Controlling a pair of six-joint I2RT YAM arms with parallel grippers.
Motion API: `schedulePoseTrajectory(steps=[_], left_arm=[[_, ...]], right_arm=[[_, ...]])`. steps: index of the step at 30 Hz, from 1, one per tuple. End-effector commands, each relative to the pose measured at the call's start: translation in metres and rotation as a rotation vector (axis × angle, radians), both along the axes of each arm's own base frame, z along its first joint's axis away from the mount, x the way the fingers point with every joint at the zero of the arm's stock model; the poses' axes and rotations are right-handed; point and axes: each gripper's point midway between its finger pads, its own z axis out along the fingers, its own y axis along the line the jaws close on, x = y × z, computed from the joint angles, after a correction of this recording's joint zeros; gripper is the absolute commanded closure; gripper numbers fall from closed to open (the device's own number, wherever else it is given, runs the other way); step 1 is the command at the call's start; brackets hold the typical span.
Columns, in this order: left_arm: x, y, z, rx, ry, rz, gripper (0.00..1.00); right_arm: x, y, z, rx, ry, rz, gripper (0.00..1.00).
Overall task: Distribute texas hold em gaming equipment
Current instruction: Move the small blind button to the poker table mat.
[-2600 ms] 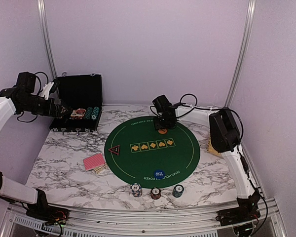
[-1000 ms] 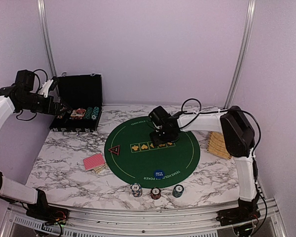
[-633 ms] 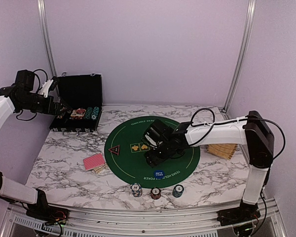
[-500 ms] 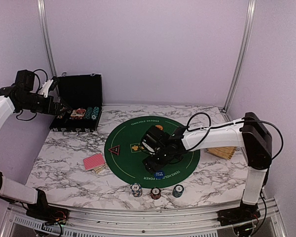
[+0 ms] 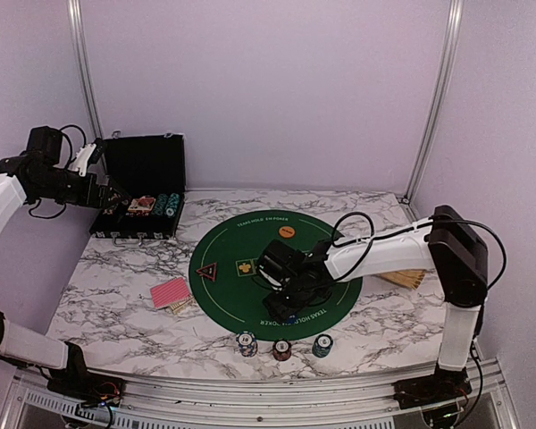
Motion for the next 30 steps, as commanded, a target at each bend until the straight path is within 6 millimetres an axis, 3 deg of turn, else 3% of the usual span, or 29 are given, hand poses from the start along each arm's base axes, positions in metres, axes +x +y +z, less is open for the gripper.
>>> schedulePoseTrajectory(steps=[1,6,12,26,28,30], left_arm=[[-0.006,-0.002,0.008,-0.008,-0.003,-0.011,0.01],[-0.006,-0.001,0.008,-0.004,-0.006,-0.011,0.01],[-0.004,-0.002,0.008,-0.008,-0.003,-0.013,0.01],[-0.006,-0.002,0.009,-0.008,-0.007,-0.014,0.01],[-0.006,-0.002,0.01,-0.008,-0.008,-0.015,0.01],[-0.006,-0.002,0.01,-0.01,-0.008,-0.014,0.01]], right_arm=[[-0.01,-0.016,-0.01,-0.046,0.023,-0.013,0.39],[-0.015,-0.03,-0.011,-0.064,0.026,-0.035,0.52],[-0.02,-0.052,-0.012,-0.097,0.017,-0.066,0.52],[0.003,-0.092,0.007,-0.104,-0.031,-0.158,0.5],[0.005,-0.09,0.011,-0.097,-0.036,-0.156,0.48],[0.007,-0.087,0.015,-0.089,-0.043,-0.156,0.39]])
